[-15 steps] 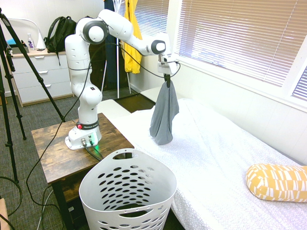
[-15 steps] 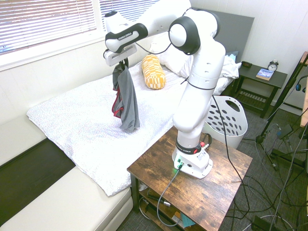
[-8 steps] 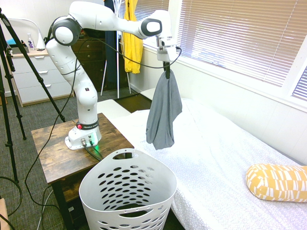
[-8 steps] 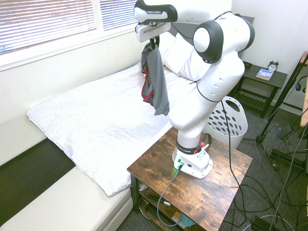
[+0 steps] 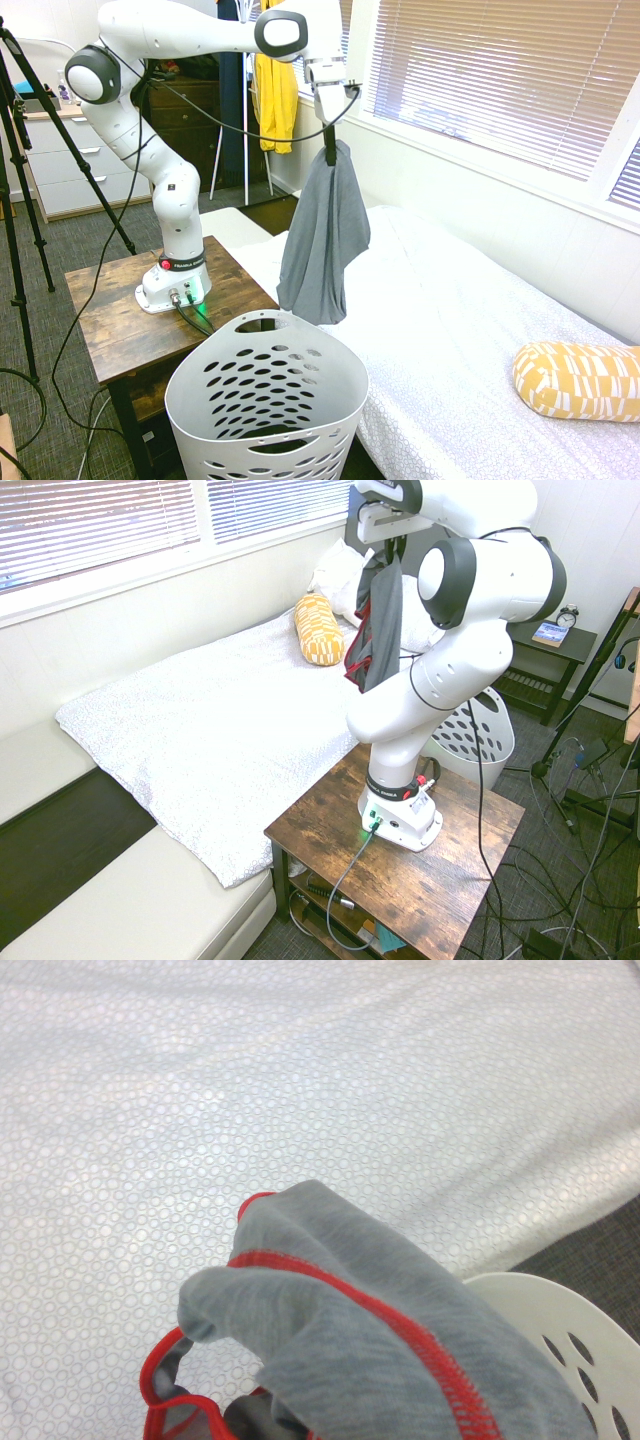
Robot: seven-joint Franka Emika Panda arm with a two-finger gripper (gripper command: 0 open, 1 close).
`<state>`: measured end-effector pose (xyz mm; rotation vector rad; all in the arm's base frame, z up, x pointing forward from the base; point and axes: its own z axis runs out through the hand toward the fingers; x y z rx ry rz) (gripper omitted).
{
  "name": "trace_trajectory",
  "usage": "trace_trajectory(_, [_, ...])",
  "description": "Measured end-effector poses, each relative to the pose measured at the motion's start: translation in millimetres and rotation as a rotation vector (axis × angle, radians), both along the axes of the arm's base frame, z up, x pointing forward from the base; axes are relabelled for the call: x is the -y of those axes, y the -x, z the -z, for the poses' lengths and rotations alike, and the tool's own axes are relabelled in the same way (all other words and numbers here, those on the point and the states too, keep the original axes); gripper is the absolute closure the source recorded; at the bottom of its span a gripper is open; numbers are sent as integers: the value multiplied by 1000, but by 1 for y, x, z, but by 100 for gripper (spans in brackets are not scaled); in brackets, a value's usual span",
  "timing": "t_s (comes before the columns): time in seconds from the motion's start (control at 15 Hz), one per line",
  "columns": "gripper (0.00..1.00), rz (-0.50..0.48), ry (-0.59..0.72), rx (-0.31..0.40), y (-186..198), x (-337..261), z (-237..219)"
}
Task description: Put my clothes in the laundry bag
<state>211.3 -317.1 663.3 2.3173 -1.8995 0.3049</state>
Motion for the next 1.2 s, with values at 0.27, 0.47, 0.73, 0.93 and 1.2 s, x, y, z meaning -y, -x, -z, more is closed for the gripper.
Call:
trace_trajectory(0.27, [100,118,2,-5,72,24,14])
trace_trajectory(0.47, [100,186,-15,-17,116,43,72])
trace_trajectory(0.73, [100,258,-68,-13,157,60,194])
trace_trajectory(0.93, [100,296,-79,-26,175,74,260])
trace_trajectory(1.2, [100,312,-103,-83,180,93,355])
